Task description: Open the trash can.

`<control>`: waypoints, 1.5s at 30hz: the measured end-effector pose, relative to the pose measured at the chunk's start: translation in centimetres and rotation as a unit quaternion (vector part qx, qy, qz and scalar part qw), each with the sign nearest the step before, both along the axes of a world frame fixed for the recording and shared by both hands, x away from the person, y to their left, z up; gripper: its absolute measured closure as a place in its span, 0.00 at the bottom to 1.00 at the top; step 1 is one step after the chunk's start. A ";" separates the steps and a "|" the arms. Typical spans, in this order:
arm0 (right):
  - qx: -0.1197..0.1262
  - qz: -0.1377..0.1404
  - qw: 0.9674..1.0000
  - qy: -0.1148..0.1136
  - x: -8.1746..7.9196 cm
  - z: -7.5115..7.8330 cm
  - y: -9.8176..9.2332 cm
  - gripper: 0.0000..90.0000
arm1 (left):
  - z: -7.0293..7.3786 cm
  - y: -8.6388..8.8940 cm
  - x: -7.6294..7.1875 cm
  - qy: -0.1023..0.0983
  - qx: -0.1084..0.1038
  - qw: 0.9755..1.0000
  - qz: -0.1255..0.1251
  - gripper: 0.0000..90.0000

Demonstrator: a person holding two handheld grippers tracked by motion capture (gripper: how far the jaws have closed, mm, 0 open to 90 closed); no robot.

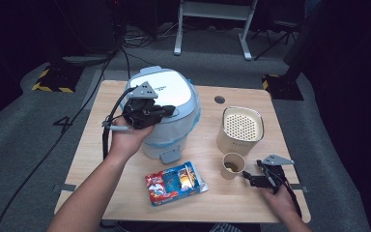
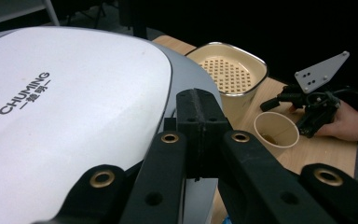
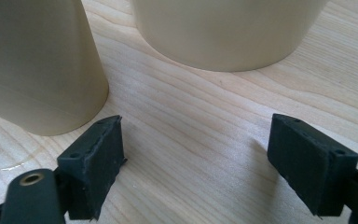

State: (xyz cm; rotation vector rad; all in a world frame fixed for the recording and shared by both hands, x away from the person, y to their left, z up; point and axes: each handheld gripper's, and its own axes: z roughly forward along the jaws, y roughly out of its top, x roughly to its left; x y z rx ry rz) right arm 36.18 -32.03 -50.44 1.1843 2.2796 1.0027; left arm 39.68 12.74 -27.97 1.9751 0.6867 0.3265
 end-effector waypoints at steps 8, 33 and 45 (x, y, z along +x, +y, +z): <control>0.000 0.000 1.000 0.000 0.0 0.0 0.0 0.20 | 0.2 -0.4 -0.4 -0.021 0.026 0.999 0.019 1.00; 0.001 0.001 1.000 -0.001 -0.1 0.0 0.0 0.21 | 0.0 1.5 -2.2 -0.039 -0.033 0.998 -0.036 0.66; 0.000 0.000 1.000 -0.001 -0.1 0.0 0.0 0.21 | -1.8 2.7 -4.8 -0.038 -0.022 0.998 -0.050 0.62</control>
